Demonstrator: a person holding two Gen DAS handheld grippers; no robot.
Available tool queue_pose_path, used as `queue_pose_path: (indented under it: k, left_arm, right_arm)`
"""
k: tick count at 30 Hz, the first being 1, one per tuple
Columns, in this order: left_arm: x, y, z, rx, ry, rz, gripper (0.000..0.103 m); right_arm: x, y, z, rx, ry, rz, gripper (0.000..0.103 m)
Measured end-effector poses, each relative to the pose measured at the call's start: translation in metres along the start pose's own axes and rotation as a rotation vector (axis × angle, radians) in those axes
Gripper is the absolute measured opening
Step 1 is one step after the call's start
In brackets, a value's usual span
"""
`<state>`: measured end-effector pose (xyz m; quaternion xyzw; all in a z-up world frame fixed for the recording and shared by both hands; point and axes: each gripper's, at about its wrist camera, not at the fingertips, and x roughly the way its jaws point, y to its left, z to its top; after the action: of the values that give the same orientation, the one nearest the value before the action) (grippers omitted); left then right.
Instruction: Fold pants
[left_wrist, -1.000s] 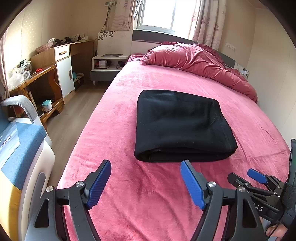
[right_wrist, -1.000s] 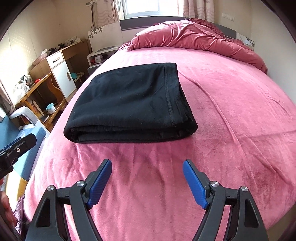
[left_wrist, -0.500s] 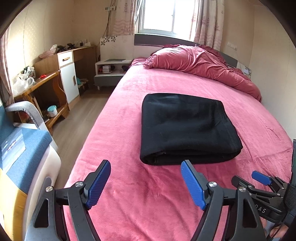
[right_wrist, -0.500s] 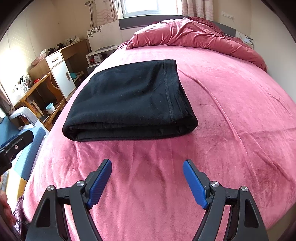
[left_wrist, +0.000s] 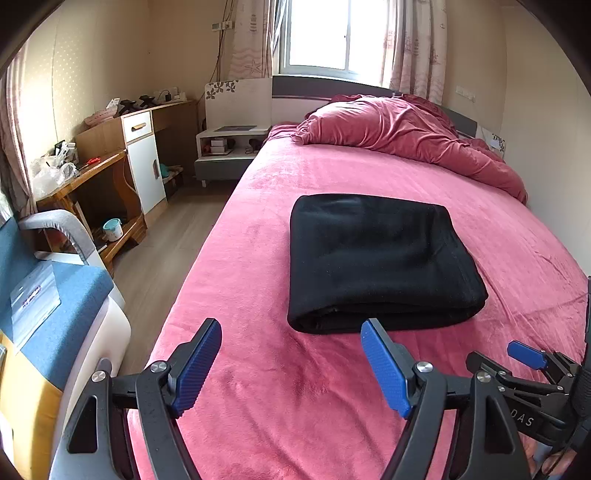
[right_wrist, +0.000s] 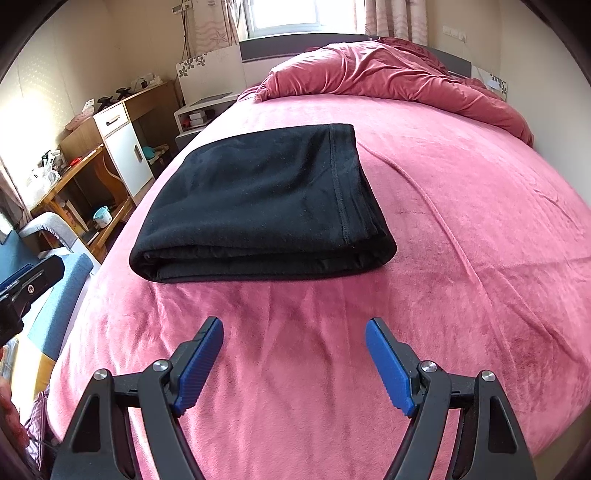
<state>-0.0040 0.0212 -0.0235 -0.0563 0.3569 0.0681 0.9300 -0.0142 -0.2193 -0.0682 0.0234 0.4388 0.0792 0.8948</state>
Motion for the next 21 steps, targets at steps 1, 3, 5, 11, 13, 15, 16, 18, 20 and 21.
queue_pose_path:
  k: [1, 3, 5, 11, 13, 15, 16, 18, 20, 21]
  left_arm:
    - [-0.0006, 0.0004, 0.0002, -0.001, -0.001, 0.000, 0.080]
    - [-0.0011, 0.0003, 0.0003, 0.000, -0.002, -0.003, 0.080]
    - [-0.0015, -0.0003, -0.0001, -0.001, -0.004, -0.003, 0.080]
    - [-0.0031, -0.0009, -0.0010, -0.003, -0.006, -0.005, 0.080]
    - [-0.0031, -0.0011, -0.0013, -0.001, -0.005, -0.001, 0.080]
    - [-0.0033, -0.0014, -0.0017, -0.003, -0.002, -0.005, 0.080]
    - [-0.0034, -0.0019, -0.0018, -0.002, -0.003, 0.000, 0.080]
    - [-0.0036, -0.0023, -0.0022, -0.004, -0.002, -0.002, 0.080]
    - [-0.0036, -0.0026, -0.0024, -0.003, -0.001, 0.000, 0.080]
    - [-0.0035, -0.0027, -0.0028, -0.004, 0.001, -0.001, 0.080]
  right_arm:
    - [0.0002, -0.0002, 0.0002, 0.000, 0.000, -0.001, 0.080]
    - [-0.0005, 0.0003, 0.0003, -0.003, -0.003, -0.001, 0.080]
    - [-0.0014, 0.0012, 0.0003, -0.004, -0.004, -0.002, 0.080]
    - [-0.0017, 0.0009, 0.0005, -0.006, -0.002, -0.002, 0.080]
    - [-0.0016, 0.0006, 0.0005, -0.006, -0.002, -0.001, 0.080]
    - [-0.0016, 0.0007, 0.0002, -0.006, -0.001, -0.001, 0.080]
    - [-0.0016, 0.0009, 0.0004, -0.006, -0.002, -0.001, 0.080]
    - [-0.0009, 0.0002, 0.0000, -0.007, 0.001, -0.002, 0.080]
    - [-0.0005, -0.0002, -0.0005, -0.006, 0.002, -0.002, 0.080]
    - [0.0000, -0.0008, -0.0006, -0.007, 0.004, -0.002, 0.080]
